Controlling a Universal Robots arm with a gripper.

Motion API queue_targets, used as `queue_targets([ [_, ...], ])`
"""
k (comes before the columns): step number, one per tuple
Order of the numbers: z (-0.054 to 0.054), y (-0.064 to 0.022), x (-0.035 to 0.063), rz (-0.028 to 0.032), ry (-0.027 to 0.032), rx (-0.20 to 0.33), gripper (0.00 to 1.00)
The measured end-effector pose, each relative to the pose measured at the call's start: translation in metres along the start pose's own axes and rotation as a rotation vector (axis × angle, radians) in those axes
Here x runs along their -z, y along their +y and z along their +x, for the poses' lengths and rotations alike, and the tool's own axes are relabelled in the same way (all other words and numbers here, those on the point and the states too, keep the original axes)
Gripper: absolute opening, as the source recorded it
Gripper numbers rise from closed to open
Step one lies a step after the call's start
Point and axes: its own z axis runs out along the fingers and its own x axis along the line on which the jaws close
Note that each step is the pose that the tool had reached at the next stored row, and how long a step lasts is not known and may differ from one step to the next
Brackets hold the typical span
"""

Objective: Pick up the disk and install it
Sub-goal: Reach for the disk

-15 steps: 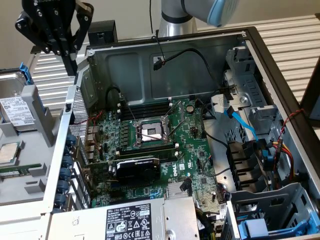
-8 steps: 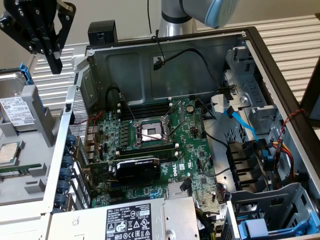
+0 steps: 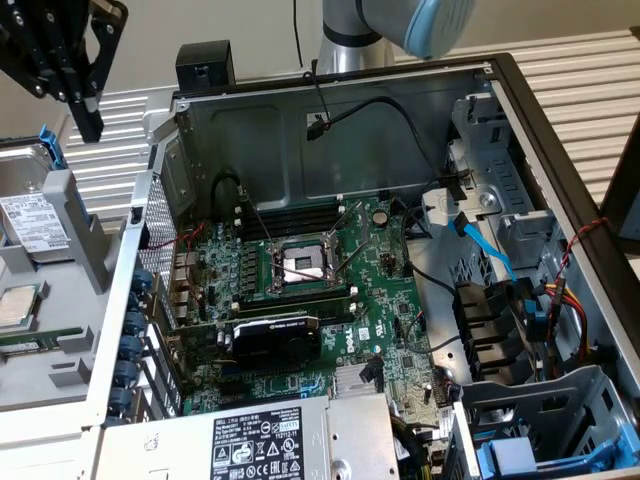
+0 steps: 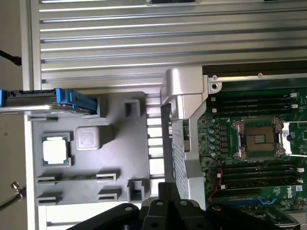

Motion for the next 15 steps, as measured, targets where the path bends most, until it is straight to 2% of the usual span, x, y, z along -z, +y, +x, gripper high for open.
queue_targets([
  [4, 0.018, 0.0, 0.0004, 0.0, 0.0, 0.0, 0.11],
  [11, 0.042, 0.0115, 0.0005, 0.0014, 0.0001, 0.0, 0.11],
  [15, 0.061, 0.0107, 0.0008, 0.0013, 0.0, 0.0, 0.11],
])
